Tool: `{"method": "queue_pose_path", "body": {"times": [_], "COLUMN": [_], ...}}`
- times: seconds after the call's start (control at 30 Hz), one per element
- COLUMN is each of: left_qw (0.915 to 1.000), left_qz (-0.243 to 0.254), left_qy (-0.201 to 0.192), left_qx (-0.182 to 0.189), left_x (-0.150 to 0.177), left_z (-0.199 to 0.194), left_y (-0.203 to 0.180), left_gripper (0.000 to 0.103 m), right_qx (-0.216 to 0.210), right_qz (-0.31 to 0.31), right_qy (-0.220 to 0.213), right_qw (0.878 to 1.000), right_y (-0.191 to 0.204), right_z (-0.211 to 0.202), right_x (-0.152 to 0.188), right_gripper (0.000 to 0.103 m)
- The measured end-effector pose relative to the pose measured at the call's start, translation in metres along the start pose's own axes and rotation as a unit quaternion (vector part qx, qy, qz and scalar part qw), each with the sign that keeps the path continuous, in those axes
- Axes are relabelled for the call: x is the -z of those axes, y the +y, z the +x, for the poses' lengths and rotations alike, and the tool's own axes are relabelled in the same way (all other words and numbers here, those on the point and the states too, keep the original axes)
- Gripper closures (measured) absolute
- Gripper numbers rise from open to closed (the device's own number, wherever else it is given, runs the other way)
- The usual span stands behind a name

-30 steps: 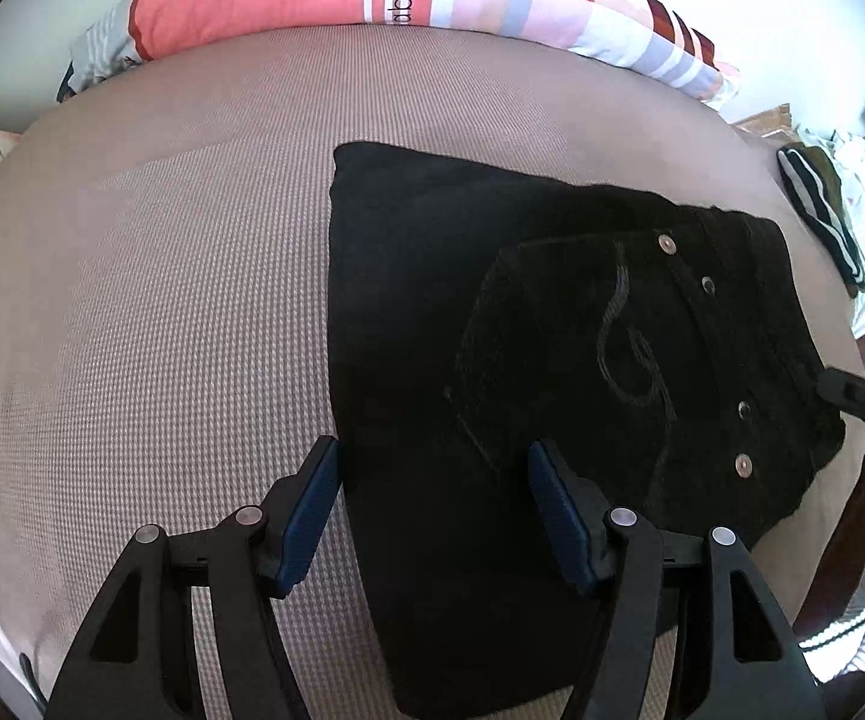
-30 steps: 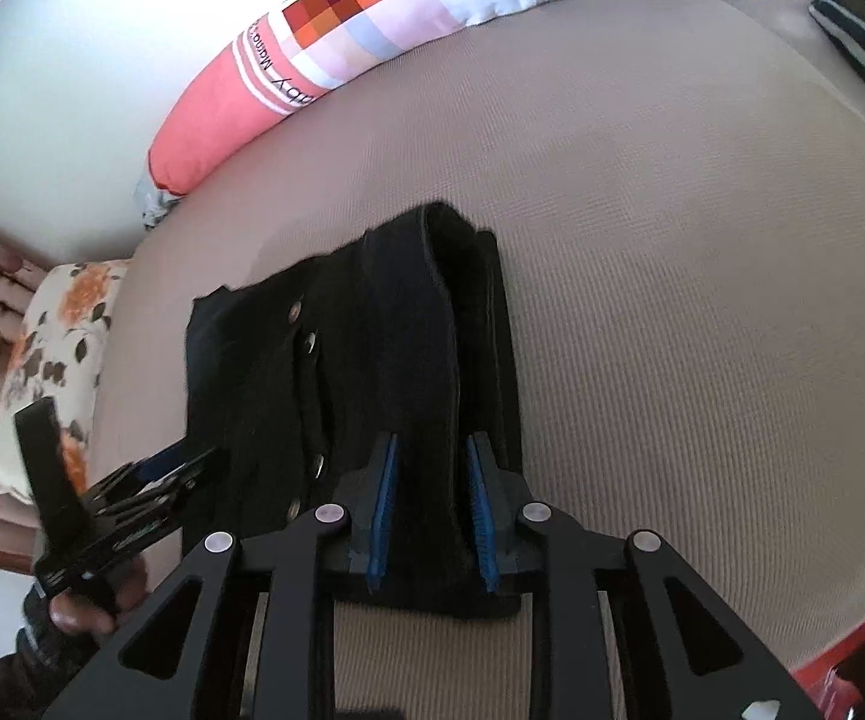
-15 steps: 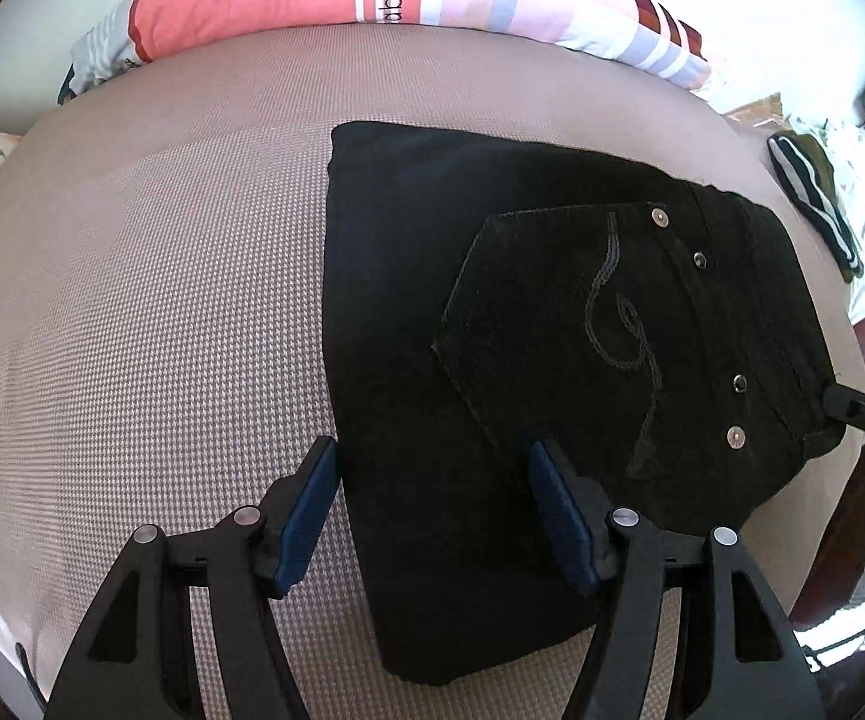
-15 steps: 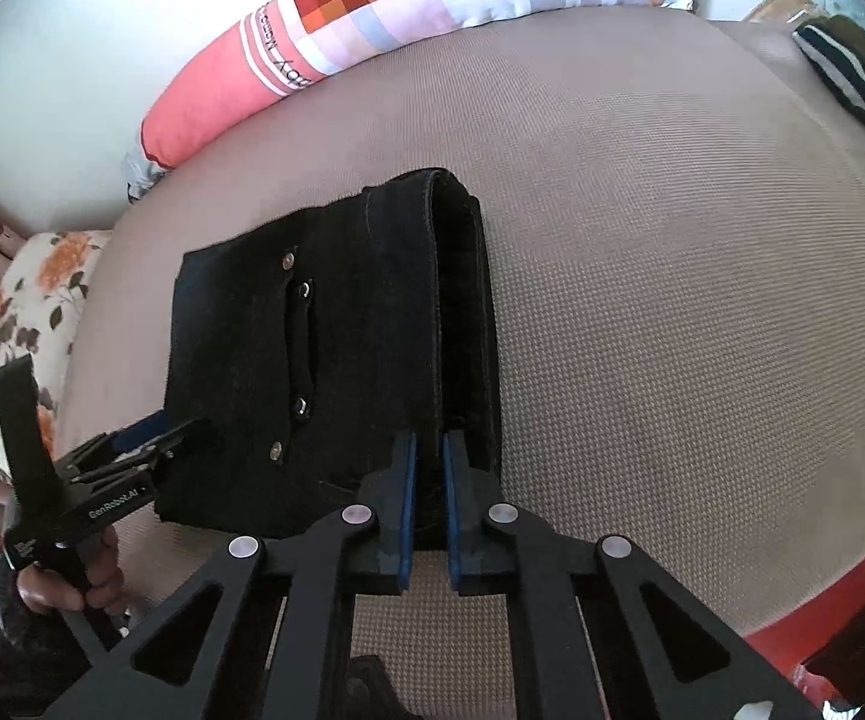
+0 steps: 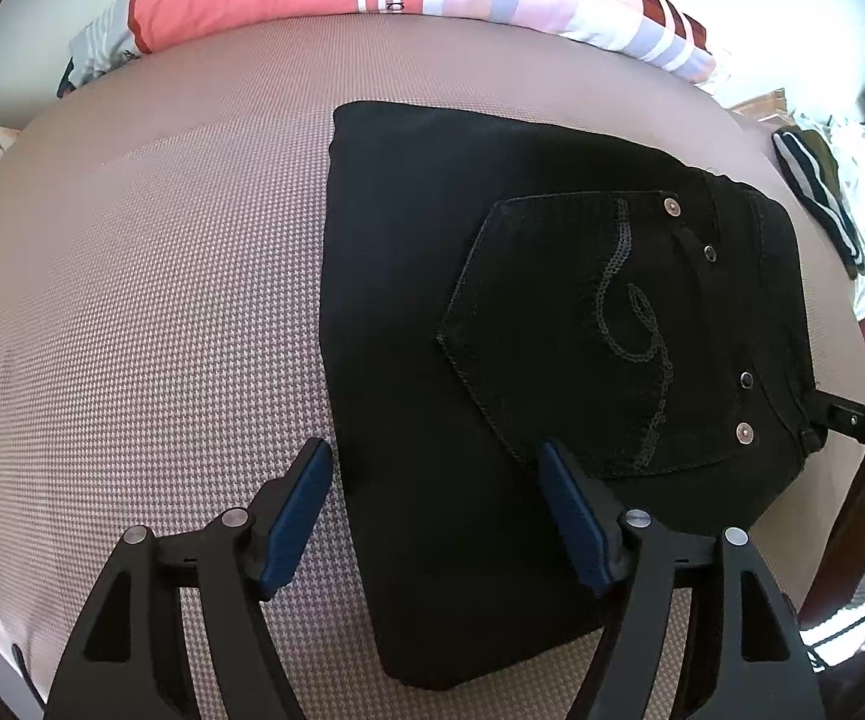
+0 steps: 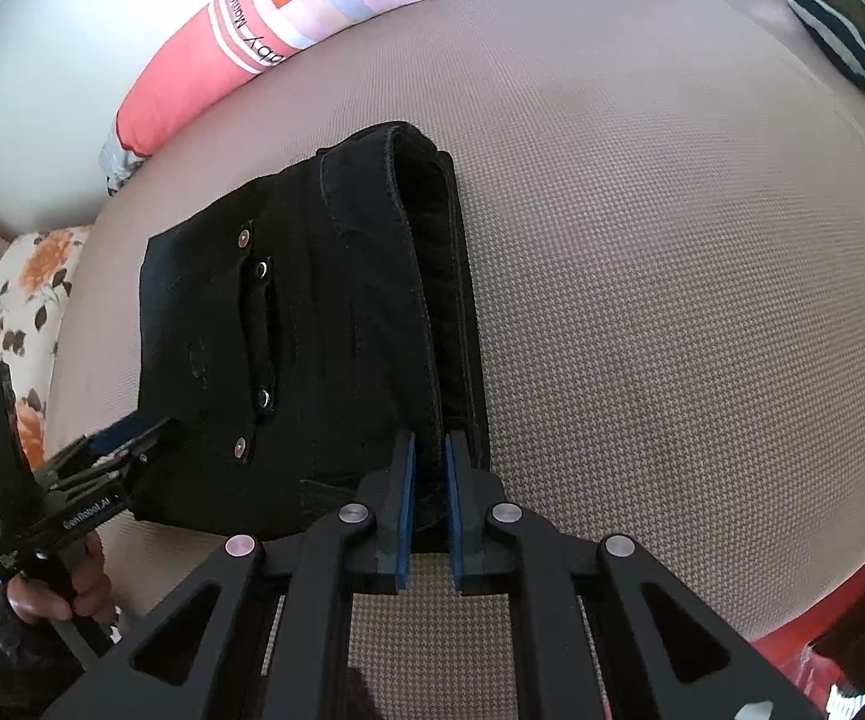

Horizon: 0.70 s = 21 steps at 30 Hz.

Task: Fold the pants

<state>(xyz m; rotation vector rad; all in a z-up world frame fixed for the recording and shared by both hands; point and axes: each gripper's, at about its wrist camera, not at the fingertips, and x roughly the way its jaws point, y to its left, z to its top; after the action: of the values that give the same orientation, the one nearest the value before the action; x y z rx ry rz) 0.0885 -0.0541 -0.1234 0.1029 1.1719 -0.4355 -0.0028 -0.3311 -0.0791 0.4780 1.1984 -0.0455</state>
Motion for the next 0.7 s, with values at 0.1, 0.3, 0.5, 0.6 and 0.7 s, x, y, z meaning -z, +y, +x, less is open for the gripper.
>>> {"method": "queue_pose_path", "body": {"times": [0.1, 0.3, 0.5, 0.6, 0.7], "left_qw": [1.0, 0.9999, 0.9986, 0.9966, 0.9939], "left_qz": [-0.001, -0.008, -0.029, -0.054, -0.073], "left_qy": [0.0, 0.001, -0.01, -0.005, 0.005], "left_qx": [0.001, 0.015, 0.043, 0.061, 0.082], "left_x": [0.0, 0.0, -0.005, -0.01, -0.016], "left_z": [0.0, -0.006, -0.017, -0.017, -0.012], "left_y": [0.001, 0.008, 0.025, 0.036, 0.048], "left_gripper": [0.031, 0.031, 0.031, 0.031, 0.031], "right_qx": [-0.005, 0.001, -0.002, -0.018, -0.056], "right_qz": [0.003, -0.01, -0.015, -0.011, -0.003], "right_qy": [-0.002, -0.007, -0.013, -0.009, 0.002], "right_qw": [1.0, 1.0, 1.0, 1.0, 0.998], "right_y": [-0.001, 0.004, 0.0, -0.003, -0.009], "right_z": [0.0, -0.006, -0.011, -0.008, 0.0], "right_x": [0.0, -0.003, -0.011, -0.019, -0.028], "right_gripper": [0.089, 0.083, 0.067, 0.064, 0.061]}}
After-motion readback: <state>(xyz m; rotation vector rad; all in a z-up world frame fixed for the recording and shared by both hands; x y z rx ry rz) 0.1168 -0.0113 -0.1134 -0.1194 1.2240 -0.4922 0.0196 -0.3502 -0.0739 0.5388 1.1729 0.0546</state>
